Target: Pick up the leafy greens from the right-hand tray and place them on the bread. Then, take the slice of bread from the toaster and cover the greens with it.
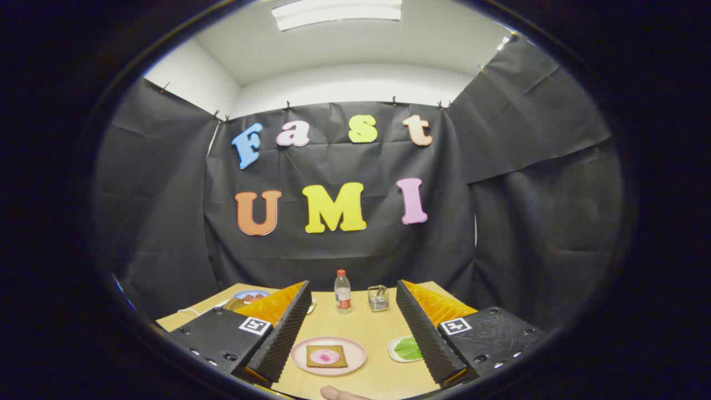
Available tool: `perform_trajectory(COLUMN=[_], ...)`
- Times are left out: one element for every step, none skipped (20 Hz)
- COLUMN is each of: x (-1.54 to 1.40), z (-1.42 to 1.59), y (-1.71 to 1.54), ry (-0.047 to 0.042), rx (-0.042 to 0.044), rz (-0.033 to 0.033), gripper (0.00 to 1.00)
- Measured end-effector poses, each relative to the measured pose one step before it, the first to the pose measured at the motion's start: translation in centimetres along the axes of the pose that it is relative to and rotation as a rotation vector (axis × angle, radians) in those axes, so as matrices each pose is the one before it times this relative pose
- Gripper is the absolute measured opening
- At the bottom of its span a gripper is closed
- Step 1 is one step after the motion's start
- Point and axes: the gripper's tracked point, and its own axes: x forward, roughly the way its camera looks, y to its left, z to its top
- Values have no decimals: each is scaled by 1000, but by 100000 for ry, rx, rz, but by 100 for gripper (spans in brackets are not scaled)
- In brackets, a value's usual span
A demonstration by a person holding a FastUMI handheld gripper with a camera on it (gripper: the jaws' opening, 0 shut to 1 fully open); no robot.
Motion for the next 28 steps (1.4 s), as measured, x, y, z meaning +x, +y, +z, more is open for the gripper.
perform_trajectory(x=[-219,-304,-275,-177,-78,-173,-9,-14,209,82,184,132,283,321,252,322,252,481,414,441,507,671,736,834,863,894,889,1036], z=[-112,27,-324,-259,-285,-335,-45,-135,-379,-600,-375,-383,-288,-351,-297,-308,-442,-482,-386,-605,-425,-546,-534,-699,-444,-428,-517,-680], y=[217,139,58,180,216,-72,-73,-61,70,547,183,-191,-423,-480,-288,-141,-197,-254,-323,-407,-339,-540,-607,-585,-489,-636,-760,-673], ry=[-232,-23,450,696,882,793,162,229,785,1450,1614,1560,1145,847,804,667,677,915,985,848,896,1207,1287,1587,1134,877,1566,1591], rx=[-543,-491,-260,19,-41,-229,-128,120,757,1500,1682,1044,446,296,502,442,-14,-330,-189,47,-17,36,-22,1,-10,171,474,552], rz=[-831,-804,-670,188,403,132,4,-63,743,1841,1431,552,-529,-1109,-805,-552,-725,-749,-787,-632,-495,-1349,-1308,-1190,-808,-966,-1009,-635], gripper=[95,94,94,94,94,94,95,95,95,95,95,95,95,95,95,95,95,95,95,95,95,96,96,96,96,96,96,96])
